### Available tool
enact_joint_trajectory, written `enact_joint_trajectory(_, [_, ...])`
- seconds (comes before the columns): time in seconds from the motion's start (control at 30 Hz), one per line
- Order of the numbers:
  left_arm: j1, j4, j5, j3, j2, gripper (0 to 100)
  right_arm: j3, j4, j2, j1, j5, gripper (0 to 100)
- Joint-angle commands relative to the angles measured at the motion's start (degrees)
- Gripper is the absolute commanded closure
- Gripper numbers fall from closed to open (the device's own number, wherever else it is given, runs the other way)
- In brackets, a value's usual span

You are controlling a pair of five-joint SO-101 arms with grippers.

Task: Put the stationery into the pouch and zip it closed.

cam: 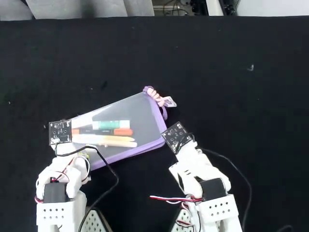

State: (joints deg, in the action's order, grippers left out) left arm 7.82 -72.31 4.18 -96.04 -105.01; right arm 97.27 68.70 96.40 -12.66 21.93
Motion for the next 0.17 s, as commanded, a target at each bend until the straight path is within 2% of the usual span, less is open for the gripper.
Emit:
enact_joint_trajectory(0.0, [-0.48,-0.7,-0.09,-1.27,0.53,96,-0.13,0.26,1.01,1.05,0.18,95.4])
enact_joint_trajectory(0.13, [-0.48,-0.7,-0.09,-1.27,0.53,96,-0.13,0.26,1.01,1.05,0.18,95.4])
